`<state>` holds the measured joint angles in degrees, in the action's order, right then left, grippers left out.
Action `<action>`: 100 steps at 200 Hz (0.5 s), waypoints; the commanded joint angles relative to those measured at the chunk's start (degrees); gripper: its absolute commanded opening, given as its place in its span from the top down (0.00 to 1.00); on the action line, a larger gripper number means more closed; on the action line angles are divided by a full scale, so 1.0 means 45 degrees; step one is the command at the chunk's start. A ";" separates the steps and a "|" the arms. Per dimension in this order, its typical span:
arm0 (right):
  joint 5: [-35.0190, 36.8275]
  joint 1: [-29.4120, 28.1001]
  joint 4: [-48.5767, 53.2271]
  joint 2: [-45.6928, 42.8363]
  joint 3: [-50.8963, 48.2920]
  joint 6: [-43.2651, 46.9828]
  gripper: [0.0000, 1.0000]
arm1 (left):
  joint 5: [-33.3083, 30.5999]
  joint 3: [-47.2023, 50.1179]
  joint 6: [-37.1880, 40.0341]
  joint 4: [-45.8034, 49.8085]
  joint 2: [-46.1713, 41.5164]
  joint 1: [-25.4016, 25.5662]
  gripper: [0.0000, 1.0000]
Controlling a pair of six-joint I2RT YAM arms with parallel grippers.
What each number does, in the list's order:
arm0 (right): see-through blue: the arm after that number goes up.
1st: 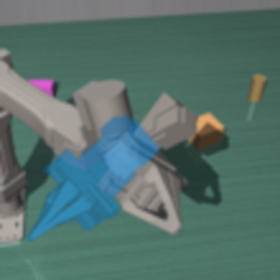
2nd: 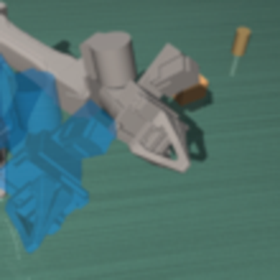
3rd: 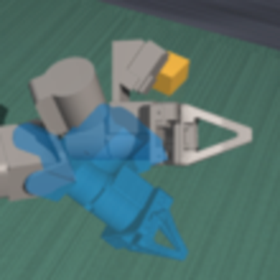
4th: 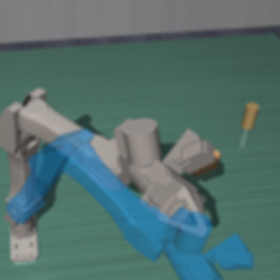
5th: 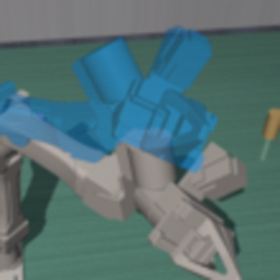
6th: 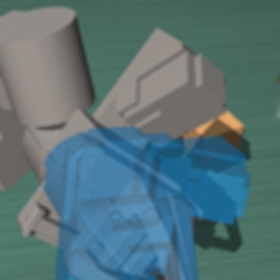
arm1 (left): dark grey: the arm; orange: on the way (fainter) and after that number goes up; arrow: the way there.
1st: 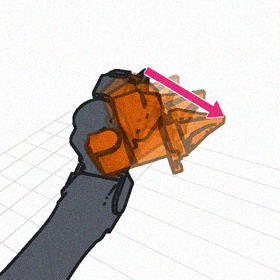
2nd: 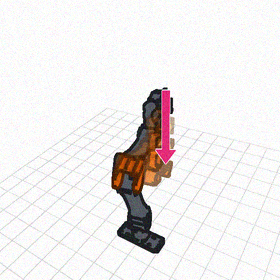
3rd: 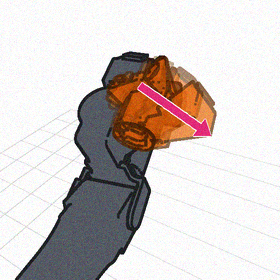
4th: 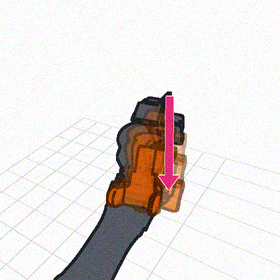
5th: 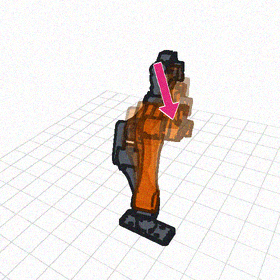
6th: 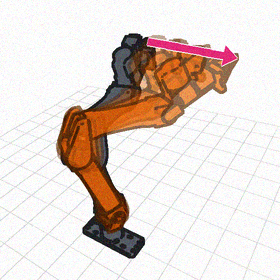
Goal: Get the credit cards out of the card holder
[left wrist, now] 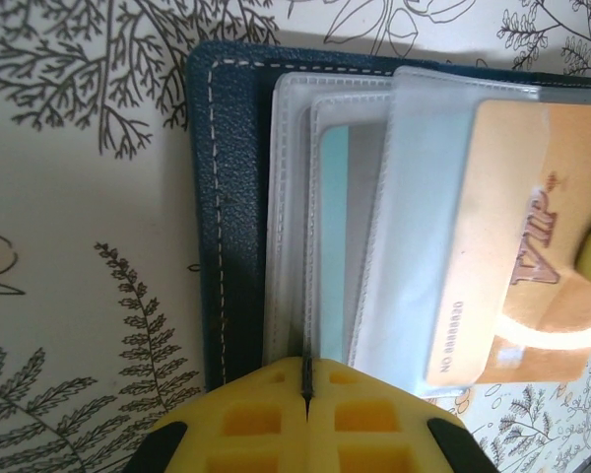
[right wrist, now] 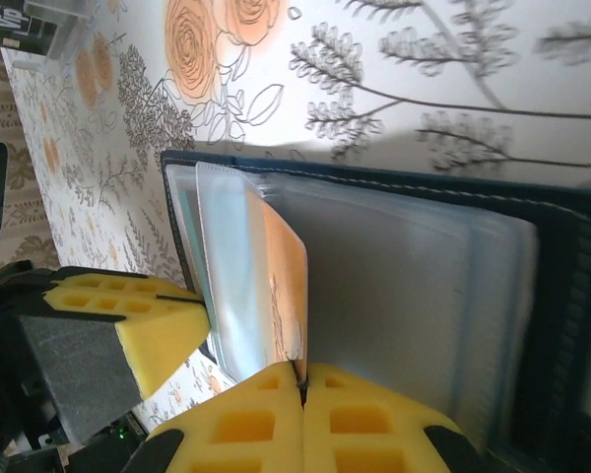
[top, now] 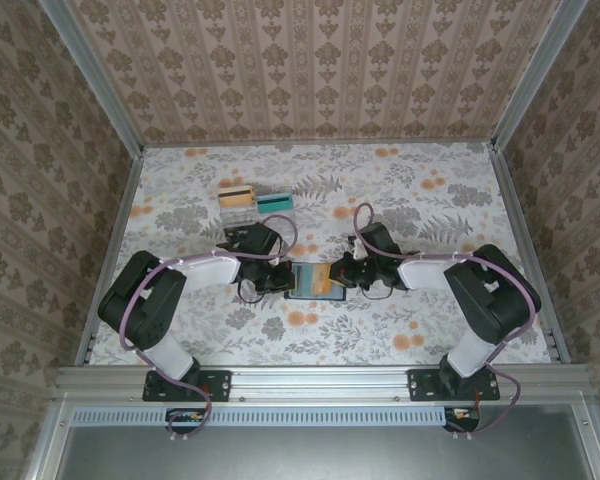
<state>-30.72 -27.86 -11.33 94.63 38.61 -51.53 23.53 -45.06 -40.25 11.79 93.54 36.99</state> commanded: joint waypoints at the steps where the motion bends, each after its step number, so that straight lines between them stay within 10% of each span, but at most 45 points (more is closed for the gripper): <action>1: 0.0225 0.0305 0.1287 -0.0762 -0.0405 0.0621 0.95 | -0.0346 0.0028 0.0227 0.0827 0.0303 -0.0154 1.00; 49: 0.0334 0.0487 0.2856 -0.2534 -0.0121 0.1398 1.00 | -0.0142 -0.0277 0.0052 0.0775 -0.0269 -0.0232 1.00; 76: 0.0426 0.0526 0.3722 -0.3158 0.0331 0.1718 1.00 | 0.0469 -0.0219 -0.0714 -0.0219 -0.1360 -0.0583 0.61; 100: 0.0265 0.0546 0.3702 -0.3728 0.0667 0.1633 1.00 | 0.1210 -0.0147 -0.1656 -0.1641 -0.2335 -0.0912 0.48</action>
<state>-29.82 -25.74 2.31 81.28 38.85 -45.45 25.12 -45.36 -43.00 11.07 88.25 34.24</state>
